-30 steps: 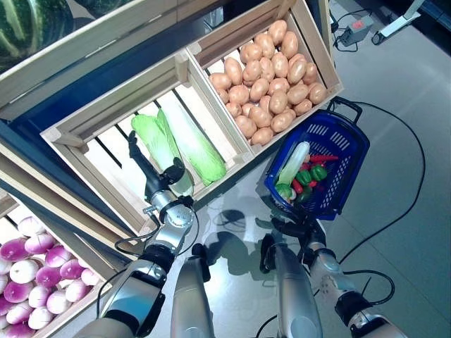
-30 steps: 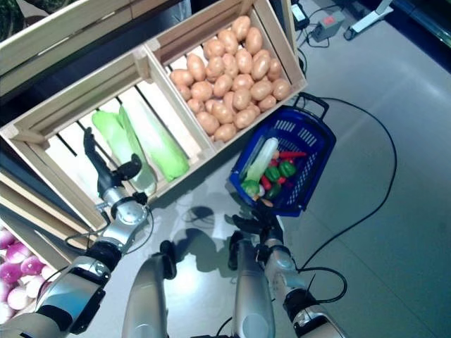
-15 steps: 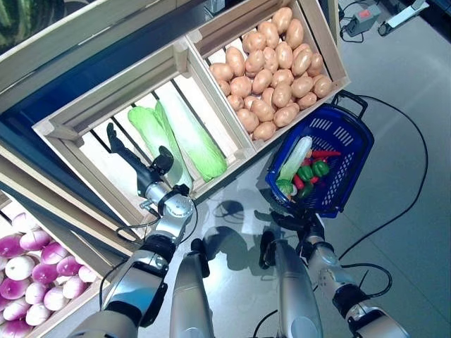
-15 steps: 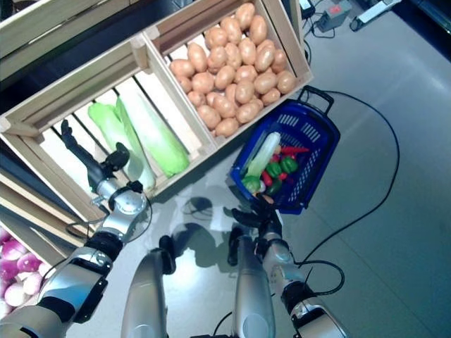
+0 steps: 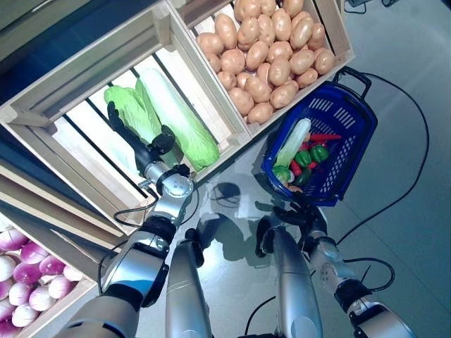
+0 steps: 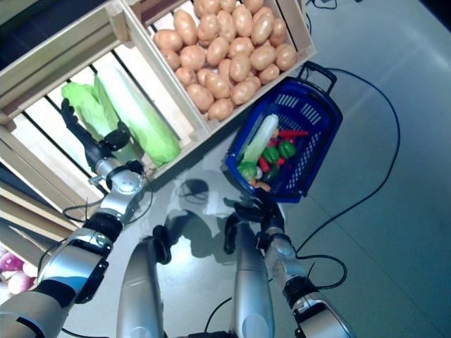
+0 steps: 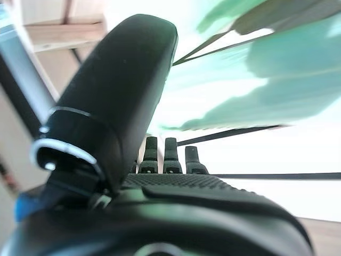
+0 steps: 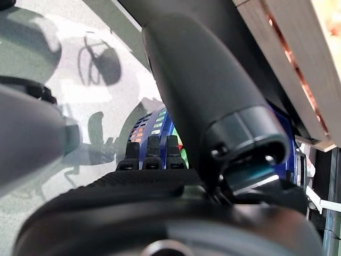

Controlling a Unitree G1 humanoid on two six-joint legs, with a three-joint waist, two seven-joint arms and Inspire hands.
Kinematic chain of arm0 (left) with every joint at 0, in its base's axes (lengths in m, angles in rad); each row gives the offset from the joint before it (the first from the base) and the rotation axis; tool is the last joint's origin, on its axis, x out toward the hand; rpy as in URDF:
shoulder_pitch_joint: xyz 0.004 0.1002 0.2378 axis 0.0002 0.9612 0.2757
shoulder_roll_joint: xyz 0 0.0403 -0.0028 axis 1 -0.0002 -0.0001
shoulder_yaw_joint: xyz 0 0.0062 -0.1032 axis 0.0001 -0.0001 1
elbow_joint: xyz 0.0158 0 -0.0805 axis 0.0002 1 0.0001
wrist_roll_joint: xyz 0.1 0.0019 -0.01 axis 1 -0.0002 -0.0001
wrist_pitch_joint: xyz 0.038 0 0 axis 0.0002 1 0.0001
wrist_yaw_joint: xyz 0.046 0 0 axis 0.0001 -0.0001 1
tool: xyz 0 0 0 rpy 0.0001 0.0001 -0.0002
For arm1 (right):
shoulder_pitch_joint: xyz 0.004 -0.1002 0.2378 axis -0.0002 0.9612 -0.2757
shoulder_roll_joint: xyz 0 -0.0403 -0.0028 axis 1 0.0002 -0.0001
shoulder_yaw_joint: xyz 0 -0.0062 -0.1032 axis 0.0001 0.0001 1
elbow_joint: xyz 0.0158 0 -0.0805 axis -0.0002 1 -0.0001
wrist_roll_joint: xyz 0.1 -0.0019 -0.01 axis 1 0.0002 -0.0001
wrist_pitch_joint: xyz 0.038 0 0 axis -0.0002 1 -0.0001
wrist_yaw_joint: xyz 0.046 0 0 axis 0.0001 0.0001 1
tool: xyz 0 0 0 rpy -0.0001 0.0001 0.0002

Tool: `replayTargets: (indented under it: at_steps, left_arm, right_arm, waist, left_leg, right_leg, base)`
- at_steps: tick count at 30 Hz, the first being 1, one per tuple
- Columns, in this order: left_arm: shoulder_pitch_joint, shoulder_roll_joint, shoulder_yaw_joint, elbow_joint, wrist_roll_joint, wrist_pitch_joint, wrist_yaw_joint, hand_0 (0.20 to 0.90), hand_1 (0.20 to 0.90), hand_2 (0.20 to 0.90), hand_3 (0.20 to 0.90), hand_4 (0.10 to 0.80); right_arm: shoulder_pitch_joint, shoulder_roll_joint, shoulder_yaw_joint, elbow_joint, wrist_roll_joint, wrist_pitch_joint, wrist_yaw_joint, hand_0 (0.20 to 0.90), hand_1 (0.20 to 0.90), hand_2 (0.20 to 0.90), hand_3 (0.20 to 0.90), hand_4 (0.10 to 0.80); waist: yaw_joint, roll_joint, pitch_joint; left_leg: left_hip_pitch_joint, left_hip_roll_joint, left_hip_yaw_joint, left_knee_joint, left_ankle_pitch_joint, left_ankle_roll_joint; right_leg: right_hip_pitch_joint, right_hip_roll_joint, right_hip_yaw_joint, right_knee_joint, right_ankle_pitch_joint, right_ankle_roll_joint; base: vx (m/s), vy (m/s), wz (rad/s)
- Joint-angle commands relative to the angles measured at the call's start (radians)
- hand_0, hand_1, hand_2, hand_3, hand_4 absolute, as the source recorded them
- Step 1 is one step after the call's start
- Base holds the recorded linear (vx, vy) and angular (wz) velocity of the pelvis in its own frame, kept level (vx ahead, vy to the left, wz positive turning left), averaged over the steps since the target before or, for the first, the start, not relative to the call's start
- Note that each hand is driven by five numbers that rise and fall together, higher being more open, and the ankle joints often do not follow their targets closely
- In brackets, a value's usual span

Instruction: Put vegetables into the basket

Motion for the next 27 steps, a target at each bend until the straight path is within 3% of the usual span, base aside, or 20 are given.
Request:
replayTargets:
  at_steps: [1, 20, 25, 27]
  left_arm:
    - [-0.112, 0.076, -0.015, 0.014, -0.058, -0.019, 0.008, 0.900, 0.900, 0.900, 0.900, 0.800]
    - [-0.170, 0.078, 0.023, 0.123, -0.210, 0.015, -0.023, 0.900, 0.900, 0.900, 0.900, 0.800]
    - [-0.168, 0.085, 0.020, 0.106, -0.257, -0.018, -0.140, 0.900, 0.900, 0.900, 0.900, 0.800]
    - [-0.161, 0.089, 0.019, 0.096, -0.266, -0.057, -0.192, 0.359, 0.359, 0.359, 0.359, 0.439]
  right_arm:
    - [-0.001, -0.018, -0.008, -0.057, 0.058, -0.082, -0.036, 0.900, 0.900, 0.900, 0.900, 0.800]
    - [-0.082, -0.025, -0.007, -0.118, 0.101, -0.114, -0.090, 0.900, 0.900, 0.900, 0.900, 0.800]
    - [-0.090, -0.033, -0.005, -0.147, 0.093, -0.106, -0.111, 0.900, 0.900, 0.900, 0.900, 0.800]
    - [-0.086, -0.034, -0.009, -0.154, 0.086, -0.101, -0.115, 0.900, 0.900, 0.900, 0.900, 0.800]
  waist:
    - [-0.014, 0.011, -0.013]
    - [-0.012, -0.007, 0.017]
    - [-0.010, -0.006, 0.017]
    - [-0.010, -0.006, 0.017]
  left_leg:
    - [0.004, -0.015, 0.013, 0.027, -0.112, 0.040]
    - [-0.119, -0.026, -0.010, 0.082, -0.114, 0.047]
    - [-0.140, -0.028, -0.012, 0.095, -0.114, 0.052]
    - [-0.136, -0.029, -0.010, 0.093, -0.113, 0.054]
  right_leg:
    - [0.033, -0.005, 0.046, 0.005, -0.021, 0.035]
    - [-0.081, 0.007, 0.046, 0.065, -0.024, 0.025]
    - [-0.100, 0.010, 0.044, 0.079, -0.026, 0.021]
    - [-0.097, 0.011, 0.041, 0.080, -0.027, 0.020]
  base:
    - [0.000, 0.000, 0.00]
    - [0.002, -0.002, 0.00]
    - [0.000, 0.000, 0.00]
    - [0.000, 0.000, 0.00]
